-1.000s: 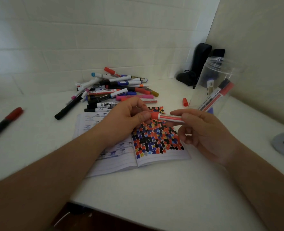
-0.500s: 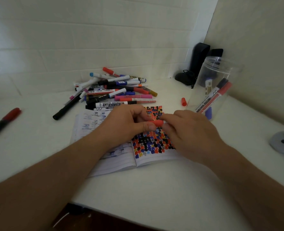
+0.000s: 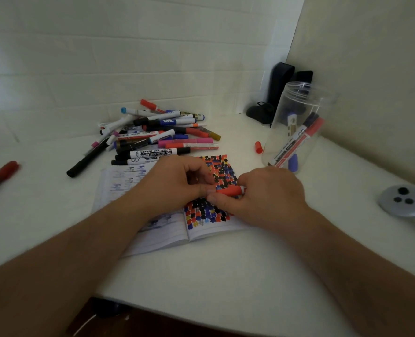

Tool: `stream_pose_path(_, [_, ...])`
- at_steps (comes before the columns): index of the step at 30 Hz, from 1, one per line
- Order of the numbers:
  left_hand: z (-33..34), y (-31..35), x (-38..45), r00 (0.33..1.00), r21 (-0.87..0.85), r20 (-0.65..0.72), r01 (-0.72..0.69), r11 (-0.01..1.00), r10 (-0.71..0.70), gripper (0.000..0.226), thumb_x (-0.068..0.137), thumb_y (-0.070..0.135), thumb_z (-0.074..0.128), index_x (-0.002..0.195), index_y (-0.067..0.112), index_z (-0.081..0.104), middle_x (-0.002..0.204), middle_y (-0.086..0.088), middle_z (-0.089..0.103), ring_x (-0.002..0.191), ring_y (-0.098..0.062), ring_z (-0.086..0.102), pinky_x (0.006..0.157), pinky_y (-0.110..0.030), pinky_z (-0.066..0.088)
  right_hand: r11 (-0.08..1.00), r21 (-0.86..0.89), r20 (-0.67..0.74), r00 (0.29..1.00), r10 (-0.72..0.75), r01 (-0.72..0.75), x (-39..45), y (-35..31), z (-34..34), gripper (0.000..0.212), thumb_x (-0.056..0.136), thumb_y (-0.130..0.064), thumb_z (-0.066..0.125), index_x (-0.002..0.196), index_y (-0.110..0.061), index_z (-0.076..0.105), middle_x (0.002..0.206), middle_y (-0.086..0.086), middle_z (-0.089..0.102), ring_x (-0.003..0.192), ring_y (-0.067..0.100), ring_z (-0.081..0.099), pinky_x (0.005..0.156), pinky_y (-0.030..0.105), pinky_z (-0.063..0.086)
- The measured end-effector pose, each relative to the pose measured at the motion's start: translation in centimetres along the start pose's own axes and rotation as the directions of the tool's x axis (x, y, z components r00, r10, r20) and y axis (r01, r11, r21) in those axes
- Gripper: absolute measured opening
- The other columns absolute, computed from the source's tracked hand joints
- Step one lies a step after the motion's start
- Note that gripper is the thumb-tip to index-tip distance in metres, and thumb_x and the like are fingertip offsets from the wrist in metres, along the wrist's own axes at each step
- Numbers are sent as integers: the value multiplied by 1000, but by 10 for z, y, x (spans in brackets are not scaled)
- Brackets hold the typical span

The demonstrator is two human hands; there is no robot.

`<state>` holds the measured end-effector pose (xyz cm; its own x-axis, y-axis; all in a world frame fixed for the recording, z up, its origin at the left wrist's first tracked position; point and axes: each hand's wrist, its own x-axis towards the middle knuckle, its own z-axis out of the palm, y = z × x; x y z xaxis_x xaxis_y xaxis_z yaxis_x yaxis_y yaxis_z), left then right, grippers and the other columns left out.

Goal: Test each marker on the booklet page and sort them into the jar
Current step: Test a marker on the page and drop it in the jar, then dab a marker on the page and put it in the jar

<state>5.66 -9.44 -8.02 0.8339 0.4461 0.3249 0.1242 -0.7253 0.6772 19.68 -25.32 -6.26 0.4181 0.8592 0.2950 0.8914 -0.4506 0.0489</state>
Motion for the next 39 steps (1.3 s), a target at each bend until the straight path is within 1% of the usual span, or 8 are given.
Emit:
stream_pose_path(8, [3,-3,3,1000,132,15,-14,991,12,11,84,38,81,91,37,72,78,15,66,76,-3,62,64,-18,50,999,39,-93,995,-31,34,0,-1,9,69,76,-84,33,56,-22,53,49,-3,48,52,8,49,55,26,36])
stream_pose_path(12, [2,-2,4,1000,109,30,-7,994,4,10,86,34,79,89,38,71,77,14,66,74,-4,61,64,-19,50,934,293,-93,978,-186,205,2,6,8,62,86,-83,26,76,-29,53,59,-7,50,56,8,49,54,31,38])
stream_pose_path(15, [2,-2,3,1000,86,27,0,996,-3,11,85,39,81,86,38,70,75,16,65,69,-3,60,61,-14,47,692,675,-145,966,-214,255,-2,9,-5,35,103,-58,36,102,-30,57,71,-12,56,63,8,54,57,23,45])
stream_pose_path(19, [1,-1,0,999,56,32,13,998,-15,10,86,38,80,89,34,72,75,14,65,74,-2,62,66,-13,49,312,925,-246,967,60,216,1,32,-67,29,96,-50,51,93,-28,69,86,-18,68,83,2,63,72,20,56])
stream_pose_path(23, [2,0,1,999,52,28,25,998,-26,9,87,38,80,89,35,71,76,14,66,74,0,61,65,-11,48,430,792,-536,830,152,433,17,77,-138,26,95,-55,59,104,-35,72,90,-11,65,86,11,56,73,28,47])
stream_pose_path(27, [2,0,0,999,40,26,31,999,-32,9,87,37,80,89,34,72,75,16,66,73,2,61,63,-10,47,633,688,-650,690,318,356,53,113,-158,16,96,-33,66,112,-32,68,101,-1,66,88,11,65,81,36,60])
stream_pose_path(32, [2,2,0,999,66,25,18,998,-20,7,88,35,80,89,33,73,76,15,66,74,1,62,64,-11,47,894,447,-465,859,216,17,69,115,-118,46,100,-23,64,138,-35,42,101,-8,67,78,15,68,72,31,55])
stream_pose_path(39, [2,1,-1,1000,94,22,12,995,-14,7,88,36,79,88,34,72,82,25,65,73,-1,61,63,-13,48,989,100,-415,899,142,-110,78,121,-63,20,105,-37,36,113,-26,50,78,3,61,75,32,56,75,42,38])
